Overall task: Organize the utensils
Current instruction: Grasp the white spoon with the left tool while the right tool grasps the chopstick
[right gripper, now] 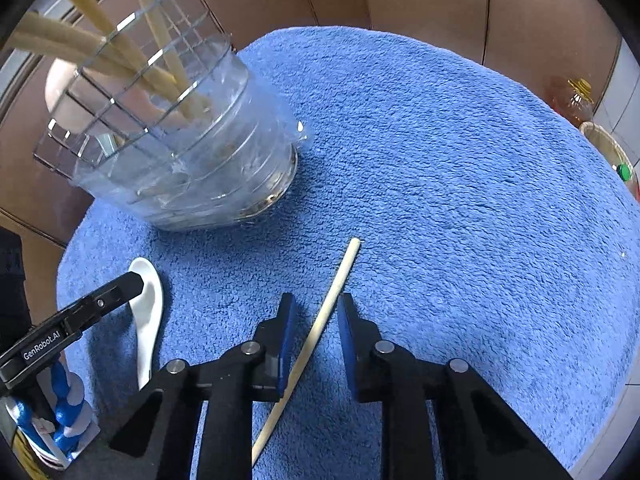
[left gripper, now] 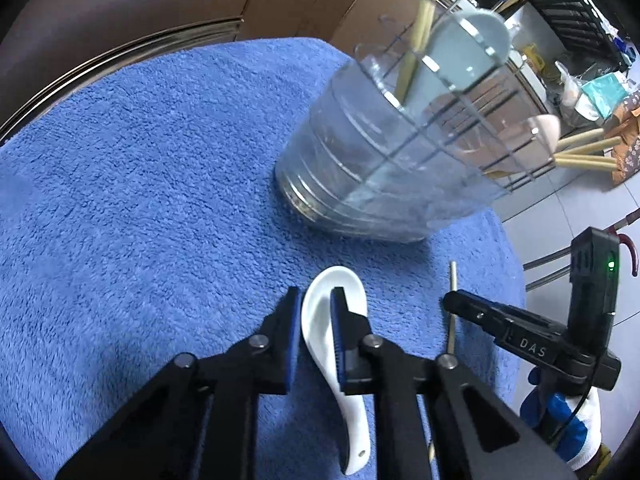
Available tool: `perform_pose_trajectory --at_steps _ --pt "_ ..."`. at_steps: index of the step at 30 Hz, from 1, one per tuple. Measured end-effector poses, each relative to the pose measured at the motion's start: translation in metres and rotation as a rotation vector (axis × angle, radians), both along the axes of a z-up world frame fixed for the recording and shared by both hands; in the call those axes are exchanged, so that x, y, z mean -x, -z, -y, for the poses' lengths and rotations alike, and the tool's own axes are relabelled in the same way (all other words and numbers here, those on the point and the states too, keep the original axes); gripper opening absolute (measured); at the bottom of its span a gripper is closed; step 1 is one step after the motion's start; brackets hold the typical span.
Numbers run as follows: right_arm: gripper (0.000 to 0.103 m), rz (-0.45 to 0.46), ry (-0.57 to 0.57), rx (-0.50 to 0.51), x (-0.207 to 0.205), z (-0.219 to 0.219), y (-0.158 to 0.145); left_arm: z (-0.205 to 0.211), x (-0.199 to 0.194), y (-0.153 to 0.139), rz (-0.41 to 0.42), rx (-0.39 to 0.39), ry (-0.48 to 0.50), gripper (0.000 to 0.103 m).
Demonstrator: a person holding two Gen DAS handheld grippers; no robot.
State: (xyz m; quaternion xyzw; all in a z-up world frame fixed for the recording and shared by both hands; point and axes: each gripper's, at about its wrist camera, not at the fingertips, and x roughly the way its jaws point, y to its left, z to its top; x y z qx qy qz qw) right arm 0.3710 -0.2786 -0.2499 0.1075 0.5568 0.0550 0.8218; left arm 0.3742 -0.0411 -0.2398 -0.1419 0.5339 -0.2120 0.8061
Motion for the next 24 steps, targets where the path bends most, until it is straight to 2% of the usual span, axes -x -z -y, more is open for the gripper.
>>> perform_pose_trajectory --at_steps 6,11,16,24 --pt "0.014 0.005 -0.006 0.034 0.000 -0.007 0.002 0.013 0.002 0.004 0.013 -0.032 0.025 0.007" --pt "0.011 0.039 0.011 -0.013 0.009 -0.002 0.002 0.019 0.011 0.002 0.038 -0.031 0.015 0.004" --pt "0.006 0.125 -0.001 -0.016 0.034 0.004 -0.018 0.016 0.023 -0.001 0.060 -0.025 -0.025 0.004" --pt "0.006 0.282 -0.033 0.020 0.085 -0.009 -0.057 0.018 0.048 -0.018 0.108 -0.036 -0.070 0.004"
